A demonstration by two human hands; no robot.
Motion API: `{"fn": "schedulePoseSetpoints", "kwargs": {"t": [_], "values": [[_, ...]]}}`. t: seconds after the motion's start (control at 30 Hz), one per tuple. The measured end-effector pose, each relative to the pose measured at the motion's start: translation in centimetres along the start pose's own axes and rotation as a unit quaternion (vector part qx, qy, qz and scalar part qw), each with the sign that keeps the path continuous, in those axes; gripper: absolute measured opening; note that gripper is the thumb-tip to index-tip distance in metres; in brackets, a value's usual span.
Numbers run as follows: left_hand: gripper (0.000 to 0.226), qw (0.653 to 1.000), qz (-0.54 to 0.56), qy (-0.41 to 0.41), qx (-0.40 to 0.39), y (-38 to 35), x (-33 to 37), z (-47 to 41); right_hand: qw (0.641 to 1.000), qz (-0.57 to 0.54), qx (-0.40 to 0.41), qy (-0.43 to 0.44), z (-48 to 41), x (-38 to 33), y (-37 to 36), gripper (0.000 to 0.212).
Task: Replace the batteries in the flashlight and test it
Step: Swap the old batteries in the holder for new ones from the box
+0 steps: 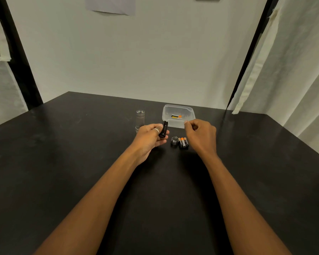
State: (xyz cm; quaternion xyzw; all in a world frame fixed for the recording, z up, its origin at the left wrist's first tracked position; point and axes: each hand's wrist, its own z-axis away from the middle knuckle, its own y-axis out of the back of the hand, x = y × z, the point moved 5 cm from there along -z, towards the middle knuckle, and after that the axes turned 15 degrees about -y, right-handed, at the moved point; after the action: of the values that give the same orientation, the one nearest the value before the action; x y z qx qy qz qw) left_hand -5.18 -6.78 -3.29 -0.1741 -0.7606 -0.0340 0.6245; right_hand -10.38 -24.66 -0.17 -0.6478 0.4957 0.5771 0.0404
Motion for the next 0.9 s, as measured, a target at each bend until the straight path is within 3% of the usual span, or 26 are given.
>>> {"fn": "schedulePoseSetpoints", "kwargs": {"t": [0.17, 0.3, 0.47, 0.67, 0.9], "values": [[0.022, 1.000, -0.002, 0.003, 0.001, -0.3, 0.3, 0.3, 1.000, -0.021, -0.014, 0.002, -0.3, -0.6, -0.2, 0.015], [0.019, 1.000, 0.012, 0.001, 0.016, -0.2, 0.2, 0.3, 1.000, 0.017, -0.022, 0.012, -2.9, -1.8, -0.3, 0.016], [0.014, 0.999, 0.028, 0.002, 0.026, -0.3, 0.1, 0.3, 0.988, 0.128, -0.088, 0.025, -8.0, -4.8, -1.7, 0.017], [0.012, 0.999, 0.041, 0.002, 0.030, -0.4, 0.0, 0.1, 0.947, 0.273, -0.166, 0.006, -11.4, -4.4, -5.8, 0.020], [0.012, 0.998, 0.058, 0.006, 0.030, -0.3, -0.3, -0.2, 0.917, 0.356, -0.177, 0.023, -13.4, -3.8, -8.7, 0.025]]}}
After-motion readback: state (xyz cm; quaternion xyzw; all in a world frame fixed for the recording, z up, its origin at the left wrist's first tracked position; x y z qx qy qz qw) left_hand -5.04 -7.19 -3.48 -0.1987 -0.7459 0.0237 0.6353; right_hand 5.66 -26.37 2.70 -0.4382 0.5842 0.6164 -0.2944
